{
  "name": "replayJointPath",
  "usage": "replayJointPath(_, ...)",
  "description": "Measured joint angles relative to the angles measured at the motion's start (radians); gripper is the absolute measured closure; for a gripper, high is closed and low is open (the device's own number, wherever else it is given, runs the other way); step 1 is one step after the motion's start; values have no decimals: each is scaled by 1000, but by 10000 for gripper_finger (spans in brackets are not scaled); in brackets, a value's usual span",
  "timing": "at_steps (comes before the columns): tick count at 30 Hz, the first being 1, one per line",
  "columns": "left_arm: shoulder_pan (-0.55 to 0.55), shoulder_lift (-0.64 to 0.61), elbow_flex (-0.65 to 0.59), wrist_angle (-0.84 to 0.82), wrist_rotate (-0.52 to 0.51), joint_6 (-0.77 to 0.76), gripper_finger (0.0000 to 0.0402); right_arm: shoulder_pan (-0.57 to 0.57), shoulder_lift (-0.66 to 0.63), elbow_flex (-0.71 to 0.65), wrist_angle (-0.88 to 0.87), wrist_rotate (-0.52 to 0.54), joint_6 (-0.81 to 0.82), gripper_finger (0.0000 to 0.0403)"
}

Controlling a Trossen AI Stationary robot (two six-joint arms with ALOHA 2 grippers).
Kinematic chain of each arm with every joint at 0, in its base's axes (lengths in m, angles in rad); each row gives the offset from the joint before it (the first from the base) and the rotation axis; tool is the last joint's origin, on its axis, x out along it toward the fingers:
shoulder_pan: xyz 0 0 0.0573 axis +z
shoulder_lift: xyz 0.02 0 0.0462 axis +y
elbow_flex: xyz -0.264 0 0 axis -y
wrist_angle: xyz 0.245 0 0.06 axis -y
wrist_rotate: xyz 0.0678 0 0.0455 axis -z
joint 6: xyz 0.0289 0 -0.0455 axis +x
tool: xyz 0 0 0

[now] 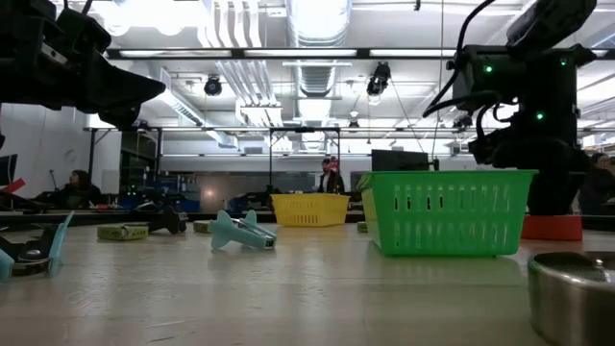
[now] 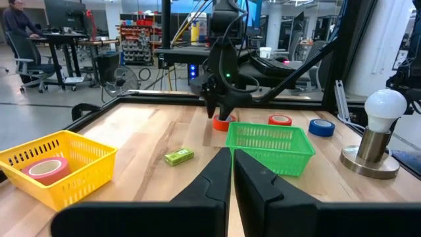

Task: Pick and place Stapler, Stapler remover, tape
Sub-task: Put the top orange tape into the yellow bin

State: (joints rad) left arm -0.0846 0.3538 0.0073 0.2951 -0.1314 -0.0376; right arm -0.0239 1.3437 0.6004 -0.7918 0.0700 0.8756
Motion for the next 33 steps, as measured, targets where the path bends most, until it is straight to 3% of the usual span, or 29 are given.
replayJointPath(9, 0, 0, 0, 0, 0, 0, 378, -4, 0, 14, 36, 25, -64, 292)
replayJointPath(16, 0, 0, 0, 0, 0, 0, 378, -63, 0, 137, 38, 117, -198, 370)
replayJointPath(24, 0, 0, 0, 0, 0, 0, 378, -185, 0, 288, 219, 165, -374, 351)
replayJointPath(33, 0, 0, 0, 0, 0, 0, 378, -233, 2, 270, 646, 158, -486, 353)
